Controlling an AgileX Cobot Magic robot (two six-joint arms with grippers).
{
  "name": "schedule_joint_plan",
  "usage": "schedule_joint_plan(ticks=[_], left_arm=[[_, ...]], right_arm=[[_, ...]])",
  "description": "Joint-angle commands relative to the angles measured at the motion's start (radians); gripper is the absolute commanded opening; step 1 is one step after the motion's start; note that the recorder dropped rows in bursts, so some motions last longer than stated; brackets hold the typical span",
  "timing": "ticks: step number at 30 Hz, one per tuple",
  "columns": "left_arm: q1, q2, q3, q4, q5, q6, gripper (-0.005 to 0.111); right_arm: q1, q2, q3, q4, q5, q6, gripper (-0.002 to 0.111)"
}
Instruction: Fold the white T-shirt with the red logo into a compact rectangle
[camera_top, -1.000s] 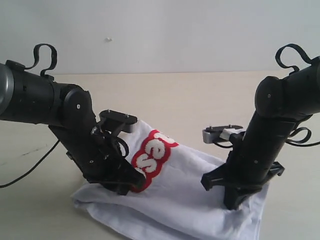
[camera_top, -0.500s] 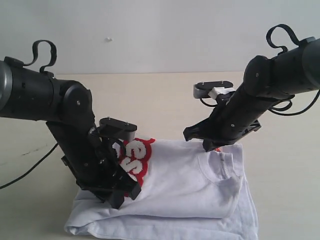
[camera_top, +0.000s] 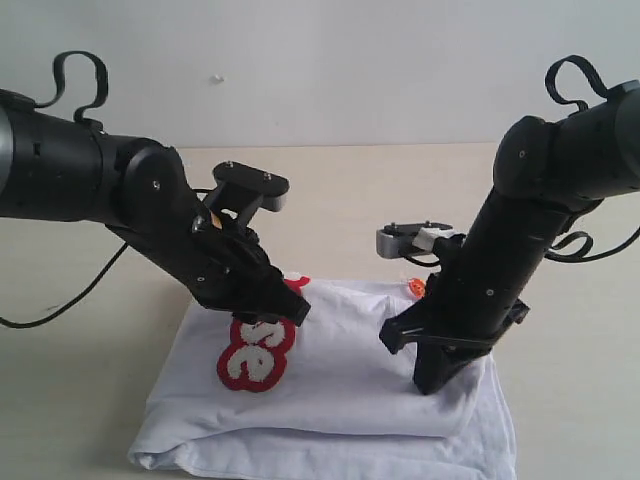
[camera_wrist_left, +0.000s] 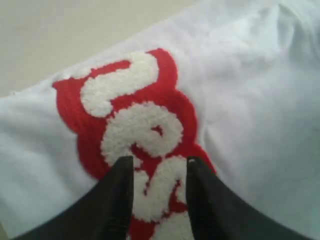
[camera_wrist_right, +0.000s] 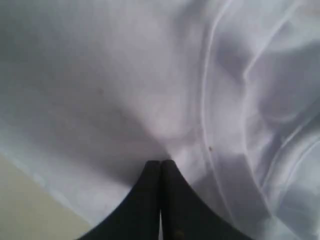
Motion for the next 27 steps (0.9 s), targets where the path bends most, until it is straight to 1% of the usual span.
schedule_joint_plan(ticks=[1,5,10,15,22,24,27], left_arm=[[0.016,0.035,-0.003,0.018,-0.056,0.000,0.036],[0.063,0.051,-0.003,0.018,-0.050,0.000,0.036],[0.120,0.064,-0.003,0.010,-0.035,0.000,0.036],[0.130,0.089,-0.003,0.007,-0.034,0.000,0.036],[0.135,0.113,-0.003,0.030,-0.023,0.000,0.036],[0.146,0.113,-0.003,0.030,-0.023,0.000,0.036],[0.177,0.113,-0.003,0.044,-0.025,0.000,0.036]], right_arm=[[0.001,-0.008,0.031,0.000,0.063,-0.022,0.000],[0.001,-0.001,0.056,-0.032,0.064,-0.019,0.000],[0.001,0.035,0.058,-0.124,-0.021,0.091,0.000],[0.001,0.064,0.056,-0.131,-0.169,0.120,0.000],[0.001,0.066,0.056,-0.052,-0.388,0.120,0.000],[0.001,0.066,0.056,-0.042,-0.438,0.120,0.000],[0.001,0.066,0.056,-0.028,-0.456,0.108,0.000]])
